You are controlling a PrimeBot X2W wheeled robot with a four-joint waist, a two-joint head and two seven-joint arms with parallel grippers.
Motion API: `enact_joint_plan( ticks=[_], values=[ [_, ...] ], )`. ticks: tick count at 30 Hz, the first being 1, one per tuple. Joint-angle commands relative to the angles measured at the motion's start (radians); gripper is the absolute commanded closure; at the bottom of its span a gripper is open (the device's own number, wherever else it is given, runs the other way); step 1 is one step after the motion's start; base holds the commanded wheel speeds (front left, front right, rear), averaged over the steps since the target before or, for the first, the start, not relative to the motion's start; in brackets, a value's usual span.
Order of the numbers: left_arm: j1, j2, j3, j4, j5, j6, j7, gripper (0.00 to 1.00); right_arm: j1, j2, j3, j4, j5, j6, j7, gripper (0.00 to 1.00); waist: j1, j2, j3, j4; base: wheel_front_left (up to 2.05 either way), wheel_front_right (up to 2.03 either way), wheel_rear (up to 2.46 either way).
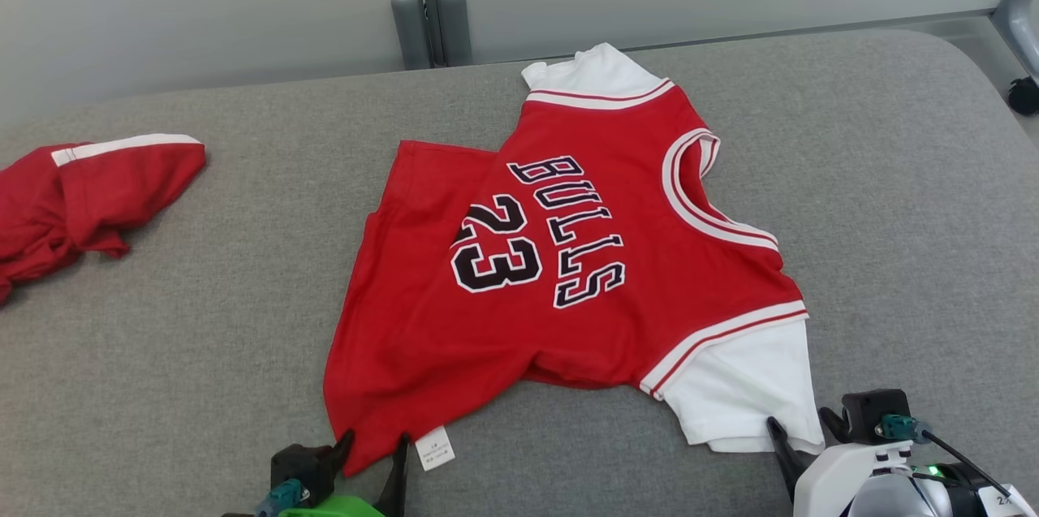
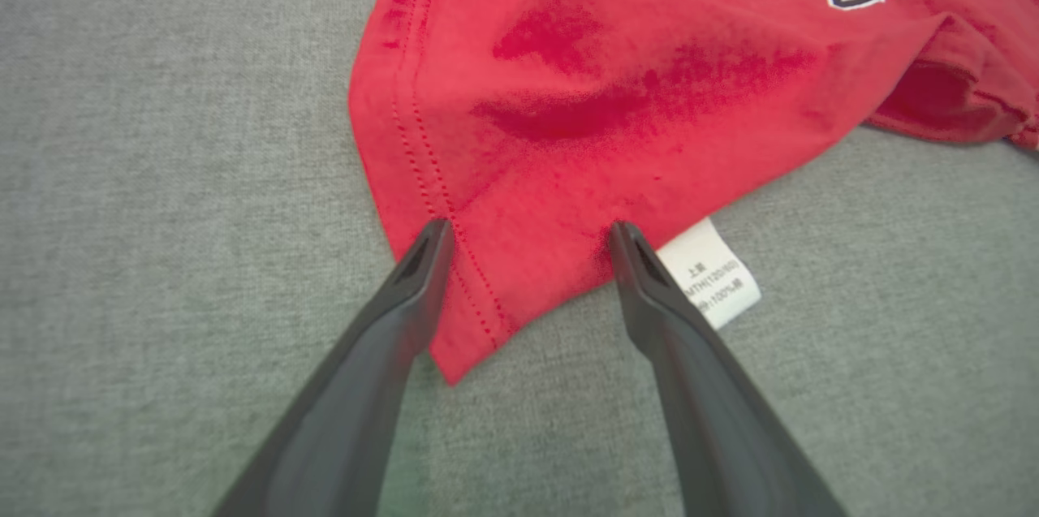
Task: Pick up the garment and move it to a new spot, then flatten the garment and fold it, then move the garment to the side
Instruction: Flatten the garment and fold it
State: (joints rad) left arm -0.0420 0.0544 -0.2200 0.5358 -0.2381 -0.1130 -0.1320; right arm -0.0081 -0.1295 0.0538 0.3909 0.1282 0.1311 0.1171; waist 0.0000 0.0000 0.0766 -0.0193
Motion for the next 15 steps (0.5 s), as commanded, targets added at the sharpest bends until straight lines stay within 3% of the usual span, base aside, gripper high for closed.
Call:
enact_joint_plan(
  ticks=[1,9,10,11,12,13,14,15],
  values=[
    [-0.009,0.004,-0.004,0.010,-0.009,-0.001,0.008,0.00,-0.010,0.004,0.007,0.012,0.002,-0.001,0.011,0.00,0.0000,0.0000,0.012,-0.002,0.00,0.00,0.00],
    [-0.002,0.017,-0.021,0.050,-0.027,-0.007,0.026,0.00,-0.016,0.006,0.038,0.041,0.022,0.000,0.035,0.00,0.0000,0.0000,0.024,0.010,0.00,0.00,0.00],
    [-0.004,0.018,-0.022,0.057,-0.029,-0.007,0.032,0.17,-0.020,0.006,0.042,0.045,0.024,0.000,0.037,0.00,0.0000,0.0000,0.025,0.011,0.00,0.00,0.00],
    [-0.007,0.020,-0.027,0.064,-0.028,-0.007,0.038,0.47,-0.026,0.005,0.051,0.051,0.026,0.000,0.043,0.00,0.0000,0.0000,0.026,0.012,0.00,0.00,0.00],
    [-0.009,0.021,-0.031,0.070,-0.025,-0.007,0.042,0.61,-0.031,0.006,0.056,0.055,0.030,0.001,0.045,0.00,0.0000,0.0000,0.027,0.012,0.00,0.00,0.00],
    [-0.015,0.021,-0.034,0.077,-0.025,-0.008,0.046,0.86,-0.038,0.010,0.059,0.063,0.041,0.001,0.047,0.53,0.0000,0.0000,0.029,0.012,0.00,0.00,0.00],
    [-0.020,0.022,-0.037,0.082,-0.025,-0.008,0.049,1.00,-0.044,0.014,0.058,0.072,0.053,0.001,0.050,0.89,0.0000,0.0000,0.029,0.011,0.00,0.00,0.00],
    [-0.026,0.024,-0.043,0.089,-0.025,-0.009,0.051,1.00,-0.050,0.013,0.065,0.084,0.061,0.001,0.056,1.00,0.0000,0.0000,0.030,0.011,0.00,0.00,0.00]
  ],
)
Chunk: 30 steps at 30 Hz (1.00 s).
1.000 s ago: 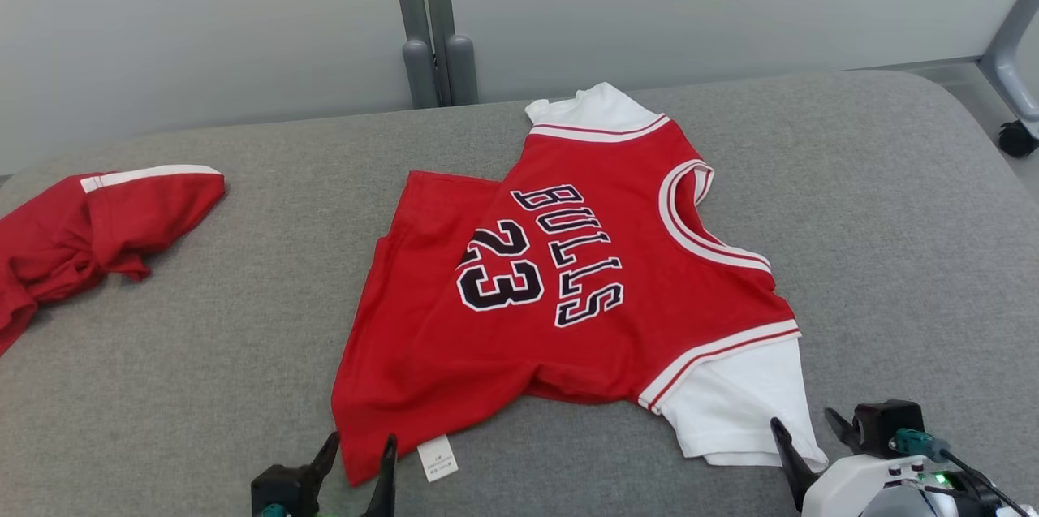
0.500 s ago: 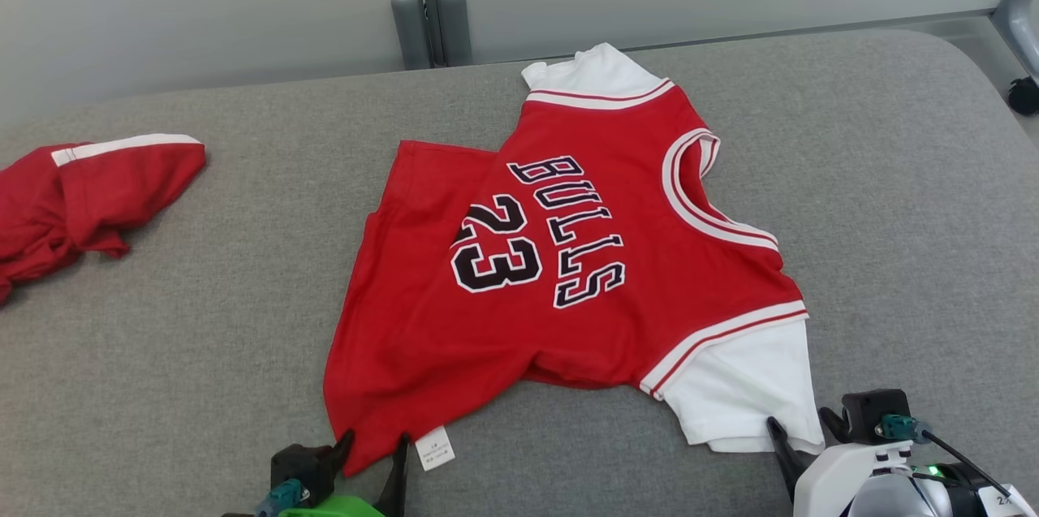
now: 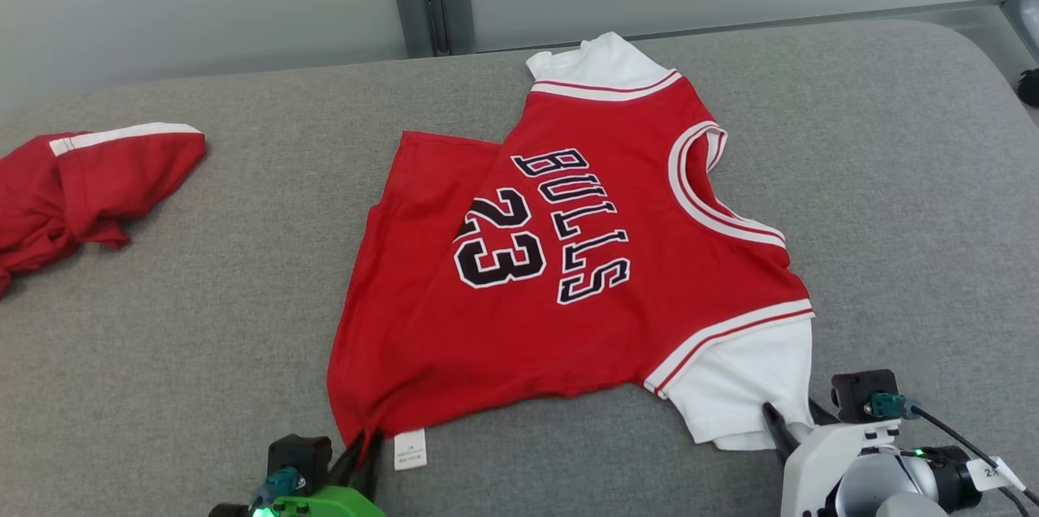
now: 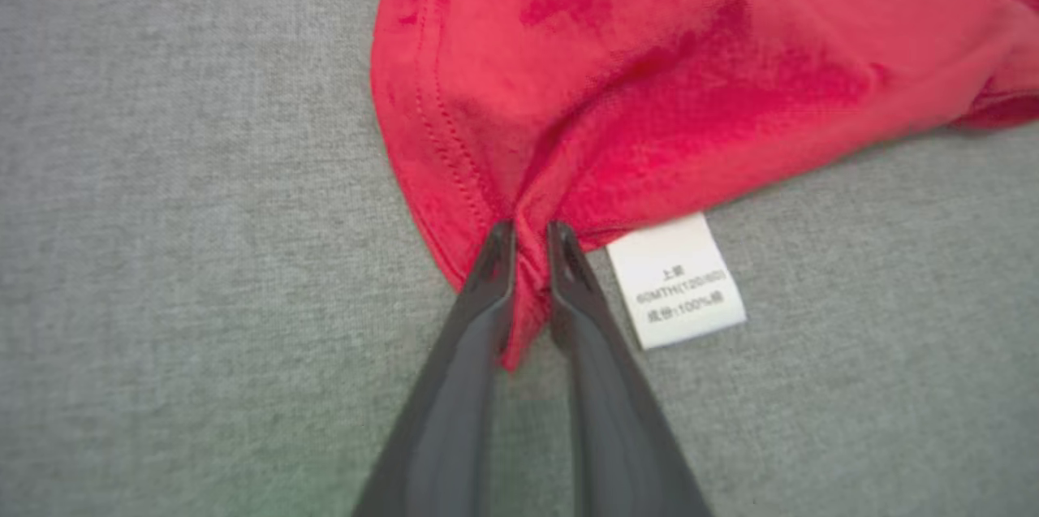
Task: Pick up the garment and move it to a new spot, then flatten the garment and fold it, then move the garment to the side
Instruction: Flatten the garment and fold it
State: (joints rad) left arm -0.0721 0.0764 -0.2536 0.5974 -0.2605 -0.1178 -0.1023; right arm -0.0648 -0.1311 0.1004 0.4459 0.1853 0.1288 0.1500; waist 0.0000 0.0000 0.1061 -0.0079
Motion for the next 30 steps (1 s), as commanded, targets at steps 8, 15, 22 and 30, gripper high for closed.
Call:
enact_joint_plan(
  ticks=[8,15,22,30],
  values=[
    [-0.034,0.041,-0.003,-0.081,-0.039,-0.007,0.072,1.00,0.003,-0.038,-0.022,-0.136,0.173,0.002,0.008,1.00,0.0000,0.0000,-0.023,0.001,0.00,0.00,0.00],
    [-0.007,0.098,0.019,-0.621,-0.154,-0.007,0.250,1.00,0.064,-0.087,-0.232,-0.646,0.494,0.002,0.133,1.00,0.0000,0.0000,0.007,-0.014,0.00,0.00,0.00],
    [-0.253,0.165,0.057,-1.071,-0.203,0.019,0.542,1.00,-0.188,-0.132,-0.455,-0.924,0.642,0.002,0.354,1.00,0.0000,0.0000,0.204,-0.026,0.00,0.00,0.00],
    [-0.902,0.175,0.078,-0.823,-0.183,0.017,0.705,1.00,-0.855,-0.229,-0.476,-0.698,0.475,0.002,0.548,1.00,0.0000,0.0000,0.518,-0.008,0.00,0.00,0.00]
  ],
)
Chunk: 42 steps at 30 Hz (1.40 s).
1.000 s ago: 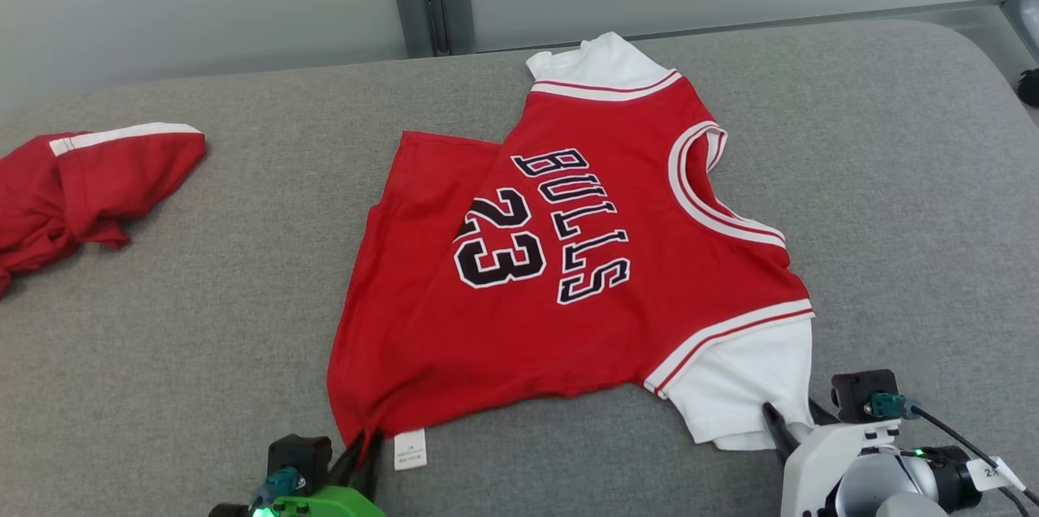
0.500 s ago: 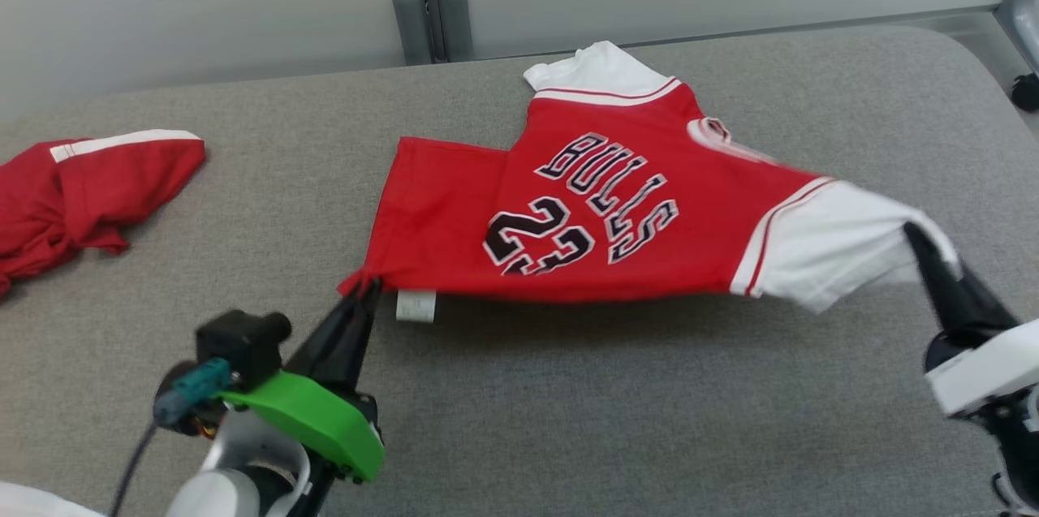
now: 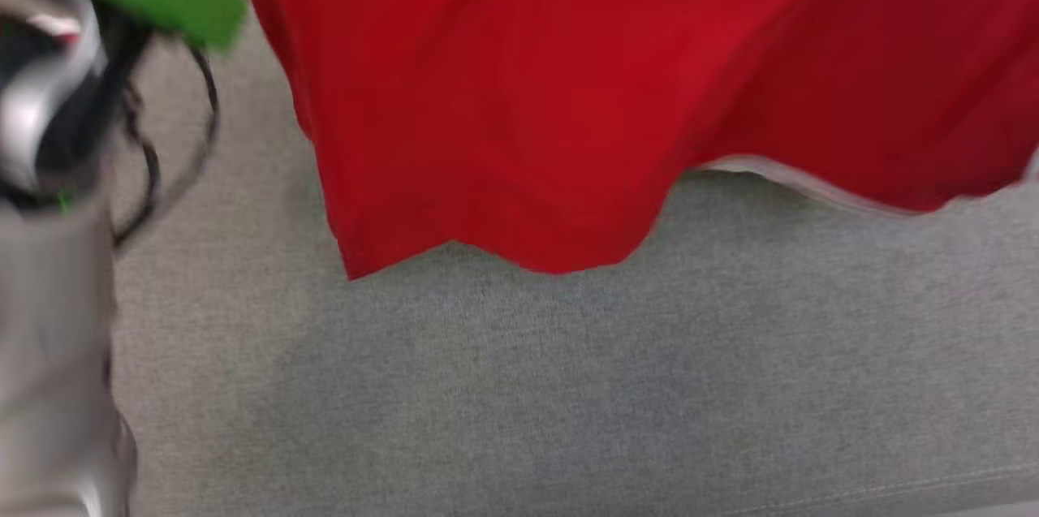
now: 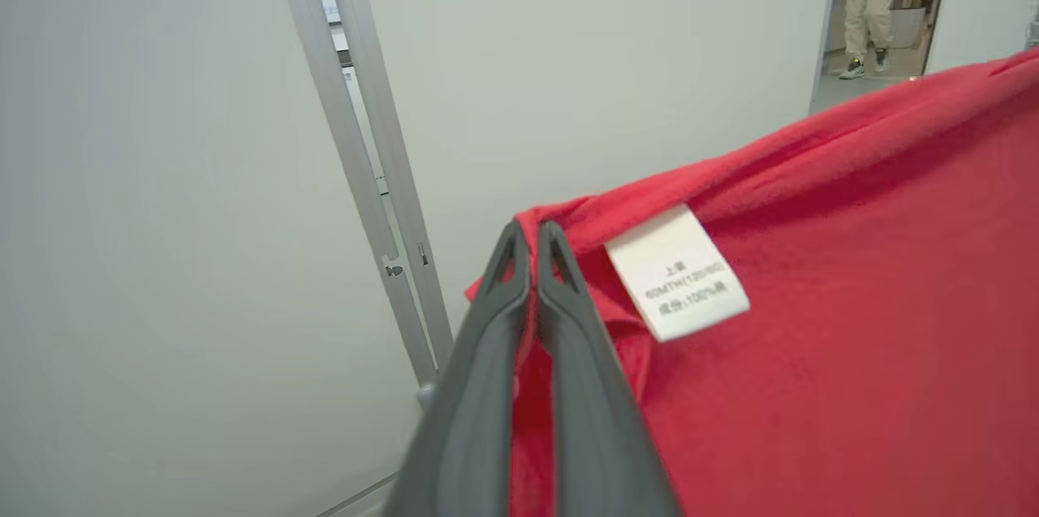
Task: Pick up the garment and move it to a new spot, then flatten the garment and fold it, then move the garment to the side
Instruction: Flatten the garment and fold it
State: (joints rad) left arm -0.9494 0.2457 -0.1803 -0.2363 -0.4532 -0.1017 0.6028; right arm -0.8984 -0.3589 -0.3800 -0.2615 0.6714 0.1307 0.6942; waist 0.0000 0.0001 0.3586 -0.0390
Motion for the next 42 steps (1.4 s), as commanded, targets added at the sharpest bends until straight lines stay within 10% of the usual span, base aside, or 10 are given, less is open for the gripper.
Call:
enact_joint_plan(
  ticks=[1,11,17,31,42],
  values=[
    [-0.104,0.005,-0.002,0.081,0.024,-0.001,-0.007,1.00,-0.110,0.003,0.026,0.069,-0.053,0.000,0.008,1.00,0.0000,-0.0001,0.296,0.022,0.00,0.00,0.00],
    [-0.610,-0.054,-0.058,0.639,0.194,0.010,-0.394,1.00,-0.676,0.106,0.139,0.528,-0.357,0.000,-0.182,1.00,0.0000,-0.0001,0.395,0.010,0.00,0.00,0.00],
    [-0.685,-0.102,-0.088,0.860,0.219,0.011,-0.579,1.00,-0.716,0.106,0.192,0.674,-0.363,0.000,-0.287,1.00,0.0000,-0.0001,0.405,0.009,0.00,0.00,0.00],
    [-0.068,-0.086,-0.197,1.028,0.116,-0.027,-0.806,1.00,0.241,0.037,0.354,0.455,-0.030,0.000,-0.437,1.00,0.0000,-0.0001,0.118,0.004,0.00,0.00,0.00],
    [0.648,-0.062,-0.231,0.694,0.008,0.047,-0.777,1.00,0.848,0.068,0.320,0.326,-0.006,-0.001,-0.449,1.00,0.0000,-0.0001,-0.168,-0.001,0.00,0.00,0.00]
  ],
)
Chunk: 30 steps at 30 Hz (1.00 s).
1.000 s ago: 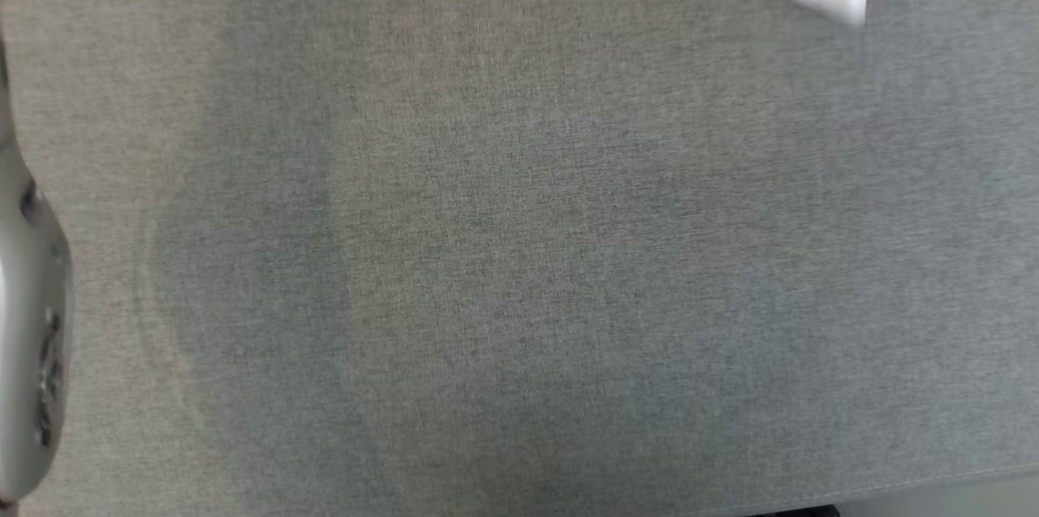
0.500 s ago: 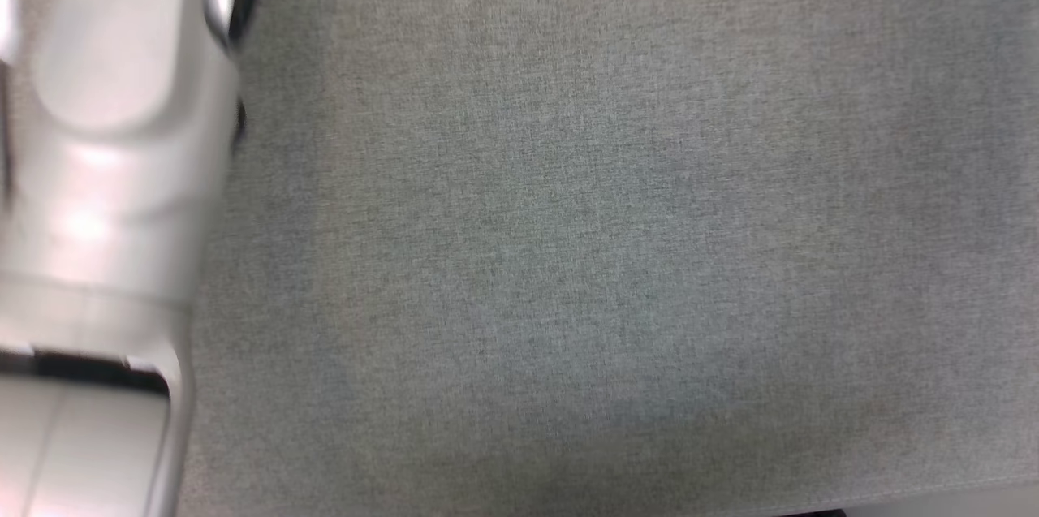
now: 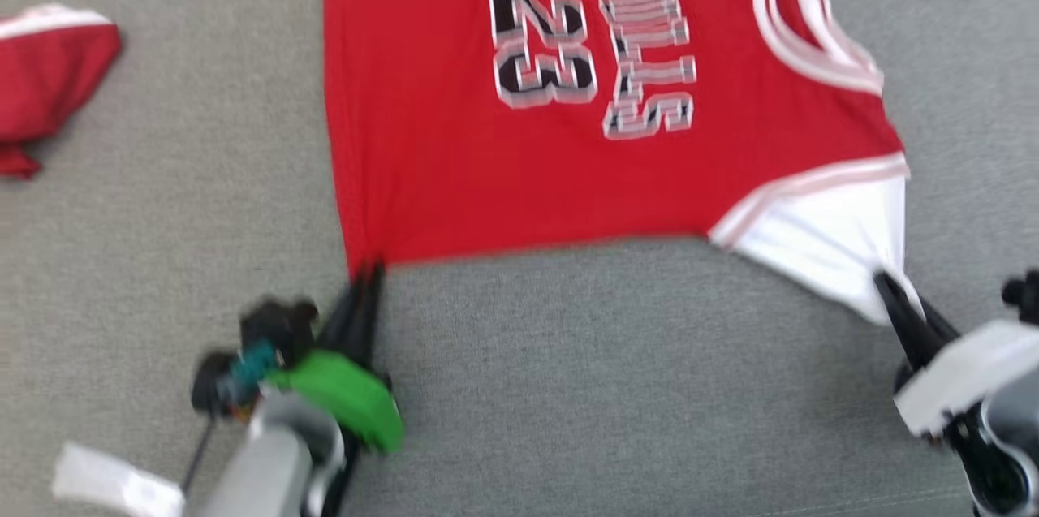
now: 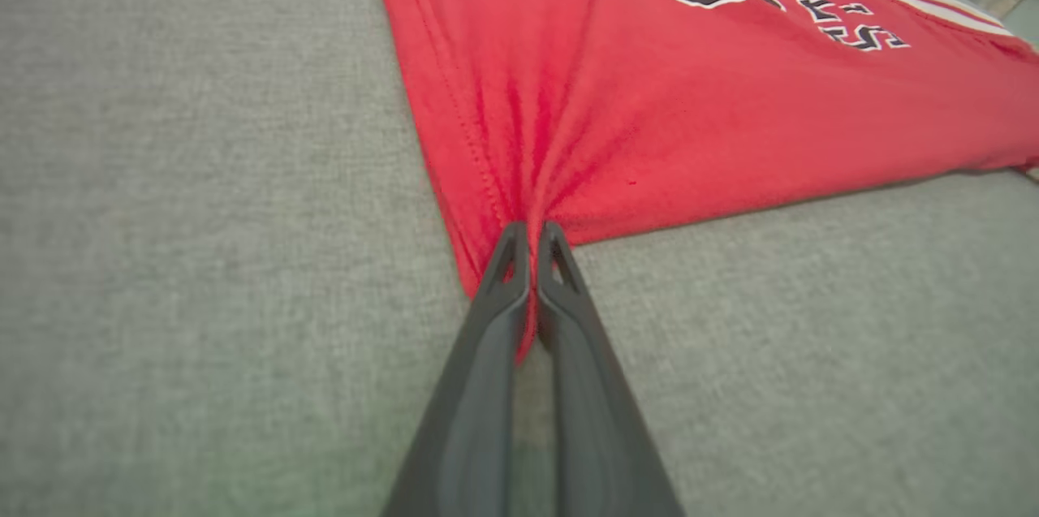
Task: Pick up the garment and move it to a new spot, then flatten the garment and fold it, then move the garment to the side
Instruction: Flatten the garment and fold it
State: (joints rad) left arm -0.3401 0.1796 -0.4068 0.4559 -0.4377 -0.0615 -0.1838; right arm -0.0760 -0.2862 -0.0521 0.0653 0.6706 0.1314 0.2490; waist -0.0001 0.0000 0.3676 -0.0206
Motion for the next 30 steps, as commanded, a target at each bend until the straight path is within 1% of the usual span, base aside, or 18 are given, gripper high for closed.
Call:
enact_joint_plan(
  ticks=[1,3,6,10,12,15,17,19,25,30],
  values=[
    [0.093,0.003,-0.007,-0.043,-0.015,0.021,0.018,1.00,0.063,-0.003,-0.019,-0.008,-0.009,-0.001,-0.006,1.00,0.0001,0.0000,-0.185,-0.016,0.00,0.00,0.00],
    [0.193,0.021,-0.011,-0.138,-0.011,0.062,0.036,1.00,0.139,0.004,-0.052,-0.025,-0.008,-0.001,-0.007,1.00,0.0001,0.0000,-0.196,-0.004,0.00,0.00,0.00],
    [0.342,0.023,-0.025,-0.282,-0.022,0.119,0.084,1.00,0.255,0.017,-0.093,-0.067,-0.003,-0.002,-0.002,1.00,0.0001,0.0000,-0.201,0.014,0.00,0.00,0.00],
    [0.462,0.035,-0.045,-0.452,-0.034,0.171,0.159,1.00,0.344,0.025,-0.121,-0.142,0.013,-0.001,0.013,1.00,0.0001,0.0000,-0.178,0.022,0.00,0.00,0.00],
    [0.489,0.047,-0.051,-0.522,-0.034,0.186,0.198,1.00,0.357,0.029,-0.137,-0.176,0.021,-0.001,0.027,1.00,0.0001,0.0000,-0.163,0.020,0.00,0.00,0.00],
    [0.470,0.055,-0.057,-0.596,-0.043,0.191,0.262,1.00,0.327,0.019,-0.157,-0.203,0.006,-0.001,0.065,1.00,0.0001,0.0000,-0.133,0.017,0.00,0.00,0.00],
    [0.423,0.054,-0.050,-0.620,-0.082,0.176,0.323,1.00,0.274,0.005,-0.153,-0.213,-0.005,-0.001,0.097,1.00,0.0001,0.0000,-0.108,0.016,0.00,0.00,0.00],
    [0.366,0.081,-0.041,-0.620,-0.079,0.169,0.374,1.00,0.224,-0.016,-0.140,-0.212,-0.020,-0.001,0.132,1.00,0.0001,0.0000,-0.087,0.012,0.00,0.00,0.00],
    [0.199,0.101,-0.030,-0.610,-0.101,0.149,0.506,1.00,0.036,-0.093,-0.103,-0.199,-0.062,-0.001,0.227,1.00,0.0001,0.0000,-0.035,0.010,0.00,0.00,0.00],
    [0.085,0.116,-0.039,-0.584,-0.107,0.121,0.598,1.00,-0.090,-0.155,-0.040,-0.167,-0.085,-0.001,0.295,1.00,0.0001,0.0000,-0.007,0.016,0.00,0.00,0.00]
  ],
)
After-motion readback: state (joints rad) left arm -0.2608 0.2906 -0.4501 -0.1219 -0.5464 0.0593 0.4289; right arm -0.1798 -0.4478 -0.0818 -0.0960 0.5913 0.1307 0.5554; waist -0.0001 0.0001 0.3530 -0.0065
